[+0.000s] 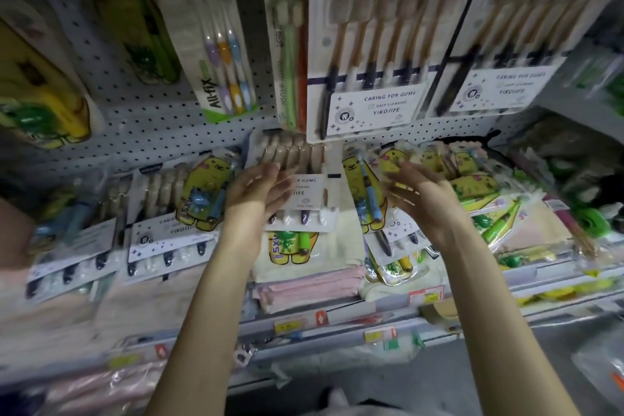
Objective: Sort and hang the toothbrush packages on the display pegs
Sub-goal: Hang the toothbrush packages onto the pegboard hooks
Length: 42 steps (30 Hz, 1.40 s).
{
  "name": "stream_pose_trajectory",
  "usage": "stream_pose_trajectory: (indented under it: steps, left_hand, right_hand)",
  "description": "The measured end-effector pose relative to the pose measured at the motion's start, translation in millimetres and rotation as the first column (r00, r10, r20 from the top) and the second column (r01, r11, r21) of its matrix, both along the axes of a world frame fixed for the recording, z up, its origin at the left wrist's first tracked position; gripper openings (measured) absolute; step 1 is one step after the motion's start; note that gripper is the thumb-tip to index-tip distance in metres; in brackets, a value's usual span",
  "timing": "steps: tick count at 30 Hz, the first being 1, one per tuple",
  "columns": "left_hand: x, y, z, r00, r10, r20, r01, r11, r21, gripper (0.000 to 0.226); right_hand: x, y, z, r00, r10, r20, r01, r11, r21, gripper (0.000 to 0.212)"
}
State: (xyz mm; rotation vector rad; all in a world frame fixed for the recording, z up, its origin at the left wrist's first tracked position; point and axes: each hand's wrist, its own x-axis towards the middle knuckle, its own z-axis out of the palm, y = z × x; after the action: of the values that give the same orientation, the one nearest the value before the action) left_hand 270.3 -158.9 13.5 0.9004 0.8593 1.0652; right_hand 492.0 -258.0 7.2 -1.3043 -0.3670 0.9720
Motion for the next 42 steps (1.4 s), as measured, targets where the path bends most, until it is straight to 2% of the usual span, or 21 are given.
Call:
stream_pose_trajectory:
  steps: [2,5,8,12,16,18,20,23,26,28,32,34,39,42]
  left_hand:
    - [-16.7,2.2,-7.3,0.995,0.084,-0.046,-0.084,0.996,0.001,0.005]
    - [-36.5,3.6,-20.5,0.966,0.212,-0.15,-0.211,0.977,0.024,0.019]
    - [-50.5,3.2,-29.1,0.935,0.307,-0.178,-0.299,0.952,0.072,0.012]
    - [-57.2,4.4,-39.7,0.937,0.266,-0.226,-0.252,0.964,0.087,0.029]
    - [-61.1,5.2,-45.4,0.949,0.215,-0.233,-0.202,0.976,0.079,0.03]
    - [-61.4,6.3,-43.8,0.95,0.207,-0.234,-0.195,0.978,0.075,0.029]
    - [-60.8,8.5,-44.0,0.955,0.205,-0.216,-0.201,0.979,0.043,0.028]
    - [-61.9,9.7,-44.7,0.958,0.186,-0.219,-0.186,0.982,0.02,0.019]
    - [-62.3,10.6,-44.1,0.963,0.17,-0.211,-0.169,0.985,0.022,0.016]
    - [-63.4,11.2,-44.2,0.964,0.162,-0.209,-0.16,0.987,0.025,0.016]
    - [-66.6,11.1,-44.0,0.974,0.144,-0.177,-0.145,0.989,0.011,0.015]
    - [-68.6,10.6,-40.6,0.975,0.148,-0.166,-0.151,0.989,-0.002,0.015]
    - [-68.0,7.6,-25.3,0.956,0.161,-0.246,-0.147,0.986,0.076,0.02]
    - [-65.7,2.2,-17.4,0.953,0.166,-0.254,-0.147,0.985,0.09,0.025]
  right_hand:
    - [-12.2,4.0,-5.9,0.998,0.066,0.008,-0.066,0.997,-0.051,0.028]
    - [-30.2,12.5,-13.9,0.992,0.126,0.016,-0.124,0.988,-0.094,0.02]
    - [-47.1,19.6,-21.2,0.986,0.165,0.013,-0.162,0.979,-0.123,0.02]
    - [-63.7,24.6,-26.4,0.983,0.182,-0.024,-0.184,0.976,-0.113,0.012]
    - [-74.7,32.7,-21.7,0.981,0.158,-0.11,-0.169,0.981,-0.1,0.007]
    - [-80.6,37.1,-17.7,0.976,0.16,-0.147,-0.177,0.978,-0.107,0.016]
    - [-85.2,41.6,-16.9,0.973,0.131,-0.189,-0.154,0.981,-0.114,0.034]
    - [-95.5,48.3,-16.3,0.981,0.071,-0.179,-0.093,0.989,-0.116,0.05]
    - [-105.4,53.8,-16.0,0.999,0.01,-0.05,-0.018,0.989,-0.15,0.049]
    - [-109.3,54.8,-16.8,1.0,-0.01,-0.021,0.007,0.989,-0.145,0.048]
    - [-105.1,53.6,-20.8,0.998,-0.012,-0.065,0.002,0.988,-0.157,0.061]
    - [-101.1,51.8,-22.3,0.998,0.005,-0.064,-0.017,0.984,-0.176,0.059]
    - [-89.6,34.3,-18.8,0.981,0.044,-0.189,-0.073,0.986,-0.149,0.057]
    - [-82.0,16.4,-20.8,0.962,0.121,-0.246,-0.166,0.971,-0.172,0.067]
